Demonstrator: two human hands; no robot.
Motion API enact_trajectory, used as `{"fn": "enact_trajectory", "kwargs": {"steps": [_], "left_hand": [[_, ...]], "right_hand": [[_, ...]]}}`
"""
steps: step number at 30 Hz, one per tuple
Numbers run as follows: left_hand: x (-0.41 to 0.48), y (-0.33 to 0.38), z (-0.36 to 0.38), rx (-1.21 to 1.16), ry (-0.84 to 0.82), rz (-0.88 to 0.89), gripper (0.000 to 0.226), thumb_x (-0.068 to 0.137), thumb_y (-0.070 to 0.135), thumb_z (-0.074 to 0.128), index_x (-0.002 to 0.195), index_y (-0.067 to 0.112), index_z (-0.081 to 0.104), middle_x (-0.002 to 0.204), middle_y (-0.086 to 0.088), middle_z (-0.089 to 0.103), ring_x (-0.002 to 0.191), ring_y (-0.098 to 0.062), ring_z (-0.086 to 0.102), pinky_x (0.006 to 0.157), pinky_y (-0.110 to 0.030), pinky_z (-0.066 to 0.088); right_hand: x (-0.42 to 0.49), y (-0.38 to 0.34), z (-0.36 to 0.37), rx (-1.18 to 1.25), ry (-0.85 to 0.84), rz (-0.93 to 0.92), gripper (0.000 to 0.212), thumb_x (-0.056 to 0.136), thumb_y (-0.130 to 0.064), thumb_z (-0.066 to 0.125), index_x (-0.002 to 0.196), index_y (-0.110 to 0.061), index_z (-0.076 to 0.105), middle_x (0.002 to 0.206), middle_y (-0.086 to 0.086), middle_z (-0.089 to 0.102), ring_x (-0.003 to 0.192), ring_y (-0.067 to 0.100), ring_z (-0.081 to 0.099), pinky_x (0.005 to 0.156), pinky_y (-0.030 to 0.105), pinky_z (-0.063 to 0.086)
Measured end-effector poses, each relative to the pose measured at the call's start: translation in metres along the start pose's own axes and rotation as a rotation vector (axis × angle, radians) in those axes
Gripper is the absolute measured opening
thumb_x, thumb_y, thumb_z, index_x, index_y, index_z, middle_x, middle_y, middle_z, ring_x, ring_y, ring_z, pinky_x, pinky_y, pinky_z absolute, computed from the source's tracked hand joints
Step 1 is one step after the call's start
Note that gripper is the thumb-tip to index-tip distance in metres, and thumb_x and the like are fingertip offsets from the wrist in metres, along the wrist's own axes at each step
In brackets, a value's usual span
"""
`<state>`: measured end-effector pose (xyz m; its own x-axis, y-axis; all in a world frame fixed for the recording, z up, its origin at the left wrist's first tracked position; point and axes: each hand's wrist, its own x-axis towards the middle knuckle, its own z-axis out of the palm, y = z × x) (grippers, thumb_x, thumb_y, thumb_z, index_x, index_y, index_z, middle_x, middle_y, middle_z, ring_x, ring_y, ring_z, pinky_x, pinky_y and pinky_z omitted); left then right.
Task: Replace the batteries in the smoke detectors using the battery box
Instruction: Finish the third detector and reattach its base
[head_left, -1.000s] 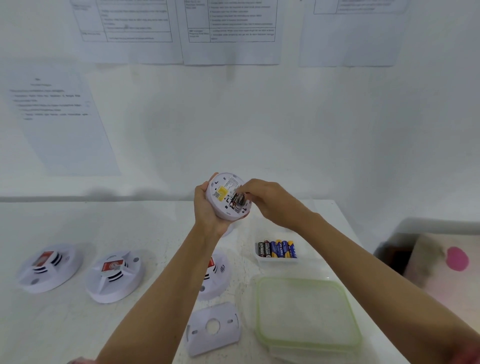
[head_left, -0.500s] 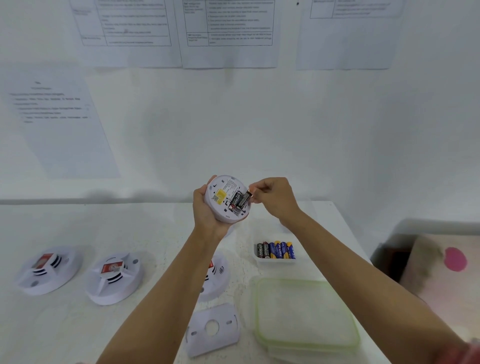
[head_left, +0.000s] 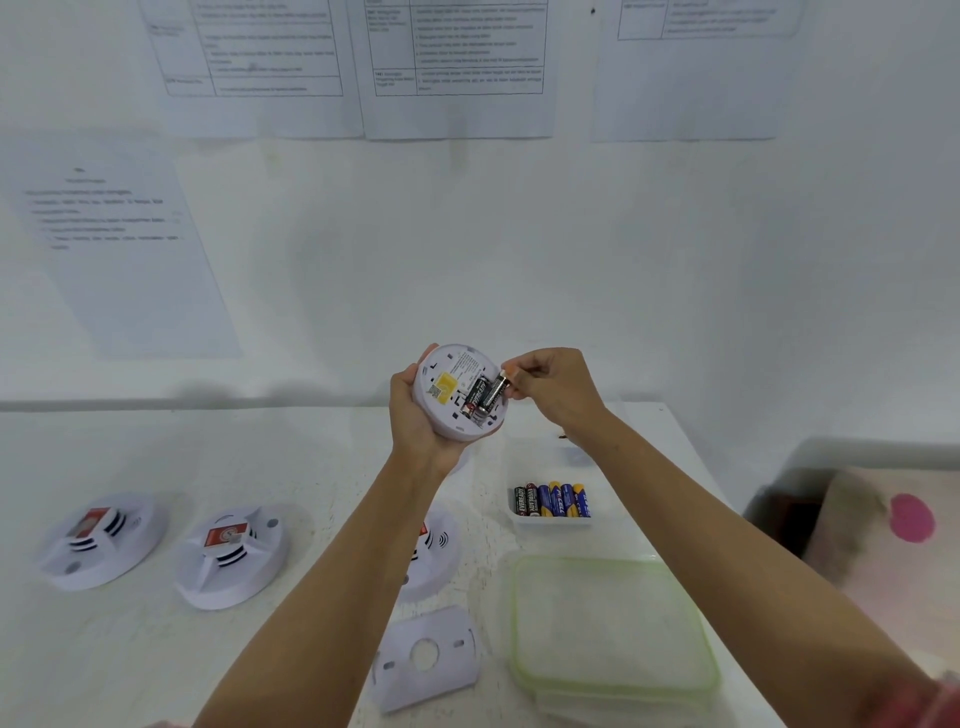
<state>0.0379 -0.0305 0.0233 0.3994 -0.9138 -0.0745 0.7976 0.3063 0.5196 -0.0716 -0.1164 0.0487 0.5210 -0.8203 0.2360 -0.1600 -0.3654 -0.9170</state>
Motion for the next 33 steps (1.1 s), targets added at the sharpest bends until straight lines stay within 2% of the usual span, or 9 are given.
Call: {"fn": "enact_trajectory", "kwargs": {"steps": [4,7,11,14,18,22,26,30,33], "left_hand": [[0.0,0.0,0.001,0.012,-0.013,0.004,0.028,0.089,0.039,0.032,0.098,0.03,0.057,0.125,-0.013,0.051,0.113,-0.038,0.045,0.082,-0.048,0.043],[0.001,0.0,0.0,-0.003,-0.008,0.013,0.03,0.09,0.038,0.032,0.098,0.03,0.059,0.127,-0.013,0.052,0.116,-0.037,0.045,0.087,-0.05,0.042],[0.002,-0.001,-0.001,-0.023,-0.026,0.022,0.029,0.09,0.038,0.033,0.096,0.029,0.059,0.124,-0.012,0.053,0.11,-0.035,0.048,0.087,-0.05,0.041],[0.002,-0.002,0.0,-0.007,-0.03,0.031,0.029,0.09,0.038,0.032,0.1,0.03,0.058,0.121,-0.012,0.054,0.103,-0.032,0.051,0.084,-0.049,0.042],[0.001,-0.003,0.001,-0.026,-0.044,0.024,0.028,0.089,0.037,0.032,0.097,0.03,0.058,0.114,-0.011,0.056,0.101,-0.031,0.051,0.084,-0.048,0.042],[0.0,-0.006,-0.002,-0.038,-0.045,0.027,0.03,0.09,0.038,0.031,0.1,0.029,0.057,0.12,-0.012,0.054,0.106,-0.032,0.049,0.081,-0.048,0.045],[0.0,-0.008,-0.005,-0.042,-0.037,0.035,0.03,0.09,0.038,0.03,0.096,0.03,0.059,0.113,-0.011,0.058,0.098,-0.03,0.053,0.082,-0.048,0.044],[0.0,-0.008,-0.008,-0.042,-0.037,0.029,0.032,0.09,0.039,0.029,0.095,0.03,0.06,0.112,-0.011,0.057,0.095,-0.029,0.053,0.08,-0.046,0.044],[-0.002,-0.008,-0.009,-0.035,-0.039,0.027,0.033,0.09,0.039,0.028,0.095,0.03,0.06,0.111,-0.012,0.057,0.094,-0.03,0.053,0.08,-0.046,0.044]], "right_hand": [[0.0,-0.002,-0.002,0.016,0.011,-0.012,0.015,0.088,-0.002,0.058,0.095,0.006,0.068,0.066,0.002,0.063,0.055,0.01,0.059,0.071,0.027,0.053],[0.0,-0.002,-0.004,0.033,0.052,-0.044,0.013,0.088,-0.001,0.058,0.095,0.005,0.067,0.067,0.0,0.062,0.048,0.0,0.06,0.063,0.015,0.052],[-0.003,-0.004,-0.004,-0.015,0.029,-0.073,0.014,0.088,-0.002,0.058,0.094,0.005,0.068,0.064,-0.002,0.061,0.047,0.0,0.058,0.062,0.018,0.051],[-0.006,-0.005,-0.001,-0.05,-0.002,-0.078,0.015,0.088,-0.001,0.057,0.095,0.006,0.068,0.06,-0.001,0.06,0.045,-0.002,0.057,0.057,0.012,0.049],[-0.01,-0.007,0.0,-0.142,0.03,-0.13,0.016,0.086,-0.003,0.06,0.096,0.003,0.07,0.08,0.012,0.07,0.063,0.009,0.06,0.071,0.024,0.053],[-0.014,-0.007,0.0,-0.176,0.037,-0.165,0.016,0.085,-0.007,0.064,0.095,0.001,0.072,0.092,0.017,0.072,0.076,0.013,0.061,0.066,0.01,0.046],[-0.02,-0.004,0.003,-0.169,0.039,-0.16,0.016,0.085,-0.006,0.063,0.096,0.002,0.071,0.094,0.018,0.071,0.084,0.024,0.067,0.073,0.022,0.051],[-0.026,-0.003,0.005,-0.162,0.014,-0.168,0.019,0.084,-0.005,0.065,0.1,0.003,0.069,0.098,0.019,0.07,0.089,0.027,0.067,0.081,0.029,0.053],[-0.027,-0.003,0.001,-0.182,-0.014,-0.169,0.019,0.082,-0.007,0.067,0.098,0.001,0.07,0.095,0.015,0.07,0.084,0.023,0.064,0.079,0.031,0.051]]}}
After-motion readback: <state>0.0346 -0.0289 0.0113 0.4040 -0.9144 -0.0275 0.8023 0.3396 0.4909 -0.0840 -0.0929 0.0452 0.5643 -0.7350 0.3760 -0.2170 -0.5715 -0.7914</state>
